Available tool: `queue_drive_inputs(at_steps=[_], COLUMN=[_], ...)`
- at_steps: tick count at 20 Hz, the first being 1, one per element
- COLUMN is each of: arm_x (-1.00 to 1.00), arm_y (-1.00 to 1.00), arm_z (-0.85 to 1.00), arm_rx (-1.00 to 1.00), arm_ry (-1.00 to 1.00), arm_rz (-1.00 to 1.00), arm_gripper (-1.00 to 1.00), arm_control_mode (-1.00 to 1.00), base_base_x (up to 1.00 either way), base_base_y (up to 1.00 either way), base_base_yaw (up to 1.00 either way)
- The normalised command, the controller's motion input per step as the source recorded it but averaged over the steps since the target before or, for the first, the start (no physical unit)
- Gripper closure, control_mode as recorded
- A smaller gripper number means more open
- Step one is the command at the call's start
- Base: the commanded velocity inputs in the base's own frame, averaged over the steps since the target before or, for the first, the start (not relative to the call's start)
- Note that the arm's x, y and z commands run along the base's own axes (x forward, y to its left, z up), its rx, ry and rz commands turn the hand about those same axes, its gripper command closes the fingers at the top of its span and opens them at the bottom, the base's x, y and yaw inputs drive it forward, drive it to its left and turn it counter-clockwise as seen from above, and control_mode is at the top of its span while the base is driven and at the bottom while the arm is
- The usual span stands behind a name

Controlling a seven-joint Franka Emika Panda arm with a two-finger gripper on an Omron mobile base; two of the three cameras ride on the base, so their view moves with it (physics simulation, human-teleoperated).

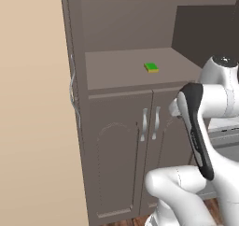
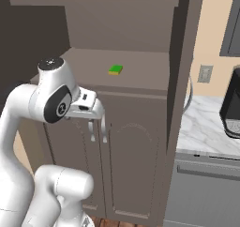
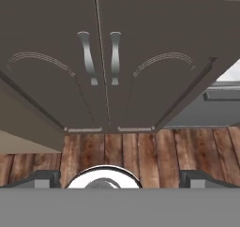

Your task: Pick up the sponge and sponge from the sink, and place them back in the cabinet, and close the cabinet doors.

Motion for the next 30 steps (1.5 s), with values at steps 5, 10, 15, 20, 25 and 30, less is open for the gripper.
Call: queue_drive_inputs(at_steps=[5,10,15,20,25,30], arm_x=[-0.34,-0.26,-0.26,-0.09,0.0,-0.03], arm_y=[0.0,0.05,0.01,0.0,0.0,0.0], arm_z=[0.0,0.0,0.0,0.04,0.2,0.26], arm_rx=[0.0,0.0,0.0,0.0,0.0,0.0], arm_ry=[0.0,0.0,0.0,0.0,0.0,0.0], arm_rz=[0.0,0.0,0.0,0.0,0.0,0.0], arm_gripper=[-1.0,-1.0,-1.0,-1.0,-1.0,-1.0], arm_control_mode=[-1.0,-1.0,-1.0,-1.0,-1.0,-1.0], base_base_x=[0.0,0.0,0.0,0.0,0.0,0.0], base_base_y=[0.0,0.0,0.0,0.0,0.0,0.0], base_base_yaw=[0.0,0.0,0.0,0.0,0.0,0.0])
